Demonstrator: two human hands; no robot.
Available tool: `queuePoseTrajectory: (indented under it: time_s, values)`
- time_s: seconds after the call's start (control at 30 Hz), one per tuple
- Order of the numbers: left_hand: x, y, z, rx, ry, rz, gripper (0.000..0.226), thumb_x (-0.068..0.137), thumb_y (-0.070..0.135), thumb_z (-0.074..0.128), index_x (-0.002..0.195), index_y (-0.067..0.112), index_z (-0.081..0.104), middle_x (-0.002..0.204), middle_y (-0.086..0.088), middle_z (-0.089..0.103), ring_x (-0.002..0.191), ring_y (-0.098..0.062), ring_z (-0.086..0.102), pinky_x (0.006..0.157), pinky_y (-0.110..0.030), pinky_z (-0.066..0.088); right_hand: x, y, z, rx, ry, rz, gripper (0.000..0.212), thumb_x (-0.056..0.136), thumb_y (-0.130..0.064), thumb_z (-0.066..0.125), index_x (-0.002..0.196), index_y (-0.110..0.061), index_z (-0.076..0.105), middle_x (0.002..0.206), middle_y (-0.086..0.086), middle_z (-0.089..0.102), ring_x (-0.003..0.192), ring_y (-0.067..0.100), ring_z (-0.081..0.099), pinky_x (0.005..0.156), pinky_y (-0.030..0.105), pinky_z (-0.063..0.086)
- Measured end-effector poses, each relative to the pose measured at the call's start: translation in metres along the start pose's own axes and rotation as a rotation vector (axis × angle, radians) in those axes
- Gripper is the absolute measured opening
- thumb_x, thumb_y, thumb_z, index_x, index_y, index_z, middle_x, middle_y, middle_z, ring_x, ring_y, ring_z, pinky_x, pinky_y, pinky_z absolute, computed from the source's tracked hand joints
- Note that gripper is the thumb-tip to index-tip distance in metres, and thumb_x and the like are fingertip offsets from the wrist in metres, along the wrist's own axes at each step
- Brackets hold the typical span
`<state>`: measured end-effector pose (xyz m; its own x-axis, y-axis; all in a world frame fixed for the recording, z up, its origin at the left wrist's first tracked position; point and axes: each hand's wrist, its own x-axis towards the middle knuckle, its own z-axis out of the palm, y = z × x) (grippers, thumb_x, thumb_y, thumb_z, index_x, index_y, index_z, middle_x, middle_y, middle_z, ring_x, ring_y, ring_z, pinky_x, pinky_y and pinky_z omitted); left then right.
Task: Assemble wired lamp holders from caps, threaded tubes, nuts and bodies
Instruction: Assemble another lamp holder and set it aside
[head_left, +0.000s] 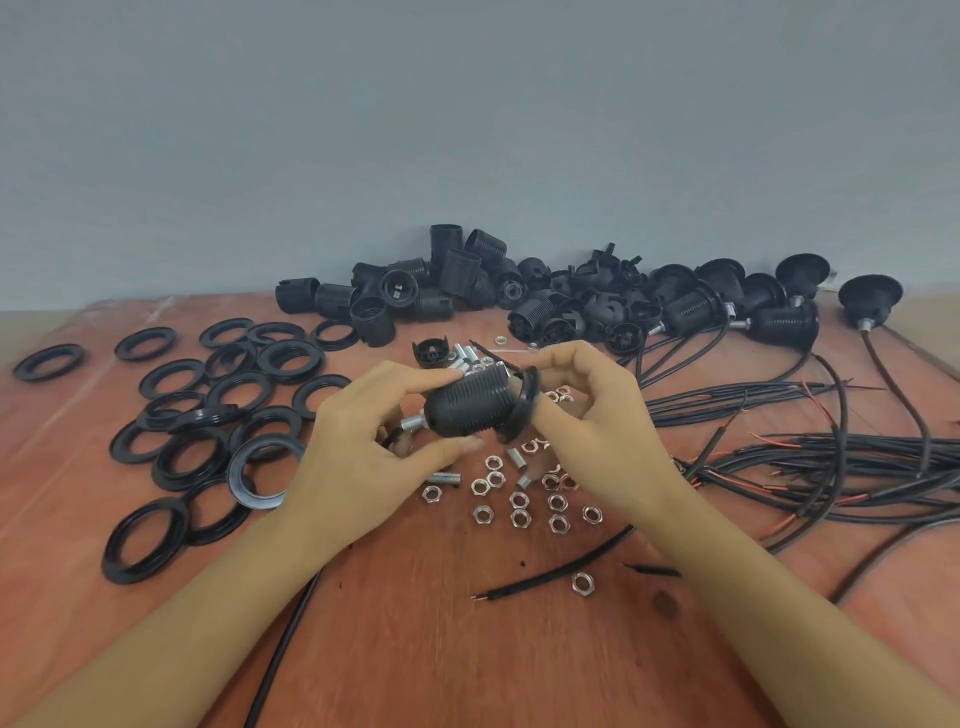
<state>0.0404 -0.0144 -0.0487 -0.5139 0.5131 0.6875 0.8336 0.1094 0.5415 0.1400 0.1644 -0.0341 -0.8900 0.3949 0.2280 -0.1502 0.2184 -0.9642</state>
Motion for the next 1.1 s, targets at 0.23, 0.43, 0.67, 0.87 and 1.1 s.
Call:
queuePoseTrajectory:
  time_s: [0.23,0.43,0.67,0.87,1.1]
  values:
    - [-0.001,-0.001,0.000,0.023,0.022,-0.054,0.048,0.074,0.044,0.082,0.116,0.031,0.064,0.080,0.029,0.057,0.050,-0.010,0.042,0.057,-0.006,0.032,0.002,-0.002,0.001,0.317,-0.156,0.093,0.026,0.098,-0.008,0.049,0.110,-0.016,0.071,0.103,-0.001,0.072,0.079,0.015,0.068,0.055,0.038,0.059]
    - [0.001,0.005,0.000,0.054,-0.003,-0.027,0.047,0.074,0.042,0.079,0.115,0.024,0.067,0.079,0.035,0.056,0.055,0.000,0.046,0.057,-0.004,0.033,0.003,-0.001,-0.008,0.168,-0.207,0.021,0.033,0.095,-0.019,0.060,0.127,-0.020,0.062,0.111,0.007,0.071,0.091,0.026,0.067,0.063,0.034,0.060]
    - [0.002,0.007,-0.002,0.057,-0.018,-0.053,0.050,0.077,0.045,0.076,0.118,0.018,0.070,0.083,0.018,0.062,0.060,-0.005,0.050,0.059,-0.010,0.037,0.008,-0.002,-0.017,0.160,-0.188,0.003,0.028,0.093,-0.026,0.058,0.116,-0.015,0.070,0.111,0.007,0.072,0.091,0.038,0.065,0.065,0.032,0.059]
    - [0.002,0.007,-0.003,0.051,-0.053,-0.046,0.054,0.074,0.045,0.078,0.119,0.017,0.070,0.083,0.009,0.064,0.061,-0.008,0.052,0.058,-0.017,0.043,0.008,-0.003,-0.017,0.153,-0.180,0.006,0.034,0.080,-0.031,0.067,0.108,-0.013,0.073,0.107,0.006,0.074,0.092,0.031,0.071,0.070,0.041,0.062]
    - [0.001,0.007,-0.003,-0.097,-0.142,-0.105,0.034,0.083,0.043,0.066,0.112,0.026,0.071,0.079,0.005,0.068,0.070,-0.009,0.061,0.065,-0.016,0.045,0.009,-0.005,-0.033,0.198,-0.357,0.063,0.054,0.069,-0.011,0.077,0.122,-0.016,0.063,0.119,0.001,0.070,0.100,0.023,0.071,0.076,0.029,0.058]
